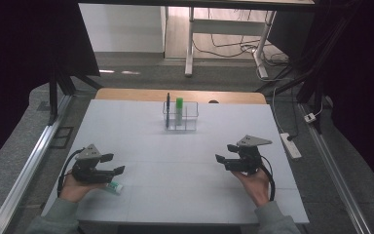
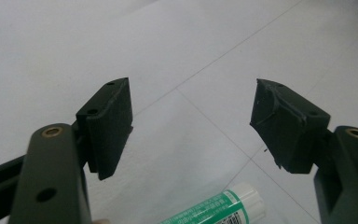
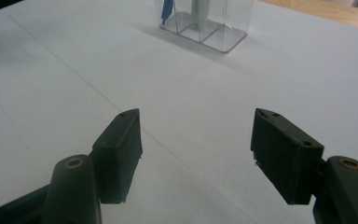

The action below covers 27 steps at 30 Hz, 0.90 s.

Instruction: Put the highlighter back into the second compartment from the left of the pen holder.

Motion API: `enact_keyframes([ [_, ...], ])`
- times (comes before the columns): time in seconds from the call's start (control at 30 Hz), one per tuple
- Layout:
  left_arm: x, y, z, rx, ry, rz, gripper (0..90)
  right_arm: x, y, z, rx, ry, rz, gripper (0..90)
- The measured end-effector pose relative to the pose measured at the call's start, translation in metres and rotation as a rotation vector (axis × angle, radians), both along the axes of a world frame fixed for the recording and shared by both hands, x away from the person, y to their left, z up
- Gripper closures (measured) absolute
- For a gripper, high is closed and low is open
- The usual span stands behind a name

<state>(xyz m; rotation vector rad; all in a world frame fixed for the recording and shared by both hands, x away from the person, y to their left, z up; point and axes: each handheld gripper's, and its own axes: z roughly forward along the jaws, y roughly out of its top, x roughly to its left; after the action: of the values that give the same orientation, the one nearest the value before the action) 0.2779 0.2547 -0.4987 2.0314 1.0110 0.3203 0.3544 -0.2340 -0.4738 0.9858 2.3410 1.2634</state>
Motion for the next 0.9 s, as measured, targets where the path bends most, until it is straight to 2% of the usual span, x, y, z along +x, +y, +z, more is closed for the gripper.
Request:
enact_keyframes([
  [0.2, -0.002, 0.000, 0.001, 0.008, -0.004, -0.003, 28.8, -0.011, -0.009, -0.005, -0.021, 0.004, -0.001, 32.7],
  [0.37, -0.004, 0.003, 0.003, 0.012, -0.015, -0.002, 28.8, -0.018, -0.018, -0.007, -0.009, 0.002, -0.006, 32.7],
  [0.9, -0.008, 0.002, 0.006, 0.022, -0.022, -0.004, 28.6, -0.023, -0.024, -0.008, -0.030, -0.020, -0.002, 32.4],
])
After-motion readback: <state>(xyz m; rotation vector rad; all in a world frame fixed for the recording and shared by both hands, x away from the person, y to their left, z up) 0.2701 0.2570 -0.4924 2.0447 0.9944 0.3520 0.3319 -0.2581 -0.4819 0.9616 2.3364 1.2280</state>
